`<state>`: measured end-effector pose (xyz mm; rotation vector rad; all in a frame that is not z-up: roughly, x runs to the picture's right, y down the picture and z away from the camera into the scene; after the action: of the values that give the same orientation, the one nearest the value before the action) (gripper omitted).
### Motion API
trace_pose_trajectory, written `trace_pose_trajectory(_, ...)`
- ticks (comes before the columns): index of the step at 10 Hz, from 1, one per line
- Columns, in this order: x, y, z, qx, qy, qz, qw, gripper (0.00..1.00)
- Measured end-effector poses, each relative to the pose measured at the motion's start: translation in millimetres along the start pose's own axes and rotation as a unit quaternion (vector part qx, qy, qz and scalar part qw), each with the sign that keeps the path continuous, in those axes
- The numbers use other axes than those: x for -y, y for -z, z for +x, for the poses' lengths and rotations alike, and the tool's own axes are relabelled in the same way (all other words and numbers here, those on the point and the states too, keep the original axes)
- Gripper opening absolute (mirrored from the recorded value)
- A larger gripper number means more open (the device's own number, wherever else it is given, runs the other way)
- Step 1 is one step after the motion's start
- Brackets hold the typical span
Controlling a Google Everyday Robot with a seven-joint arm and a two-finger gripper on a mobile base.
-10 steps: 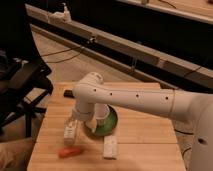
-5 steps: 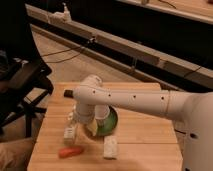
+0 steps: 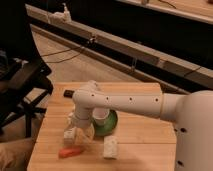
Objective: Place the pepper on the white sponge
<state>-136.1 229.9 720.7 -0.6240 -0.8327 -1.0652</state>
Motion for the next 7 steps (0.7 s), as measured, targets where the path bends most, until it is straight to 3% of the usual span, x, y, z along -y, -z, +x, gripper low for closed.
trace_pose_trajectory(4,4,-15,-7,0.013,0.006,0.004,0.9999,0.8)
trace_pose_trajectory(7,-2,-26,-8,0.014,-0.013,0.007,0.9998,0.8)
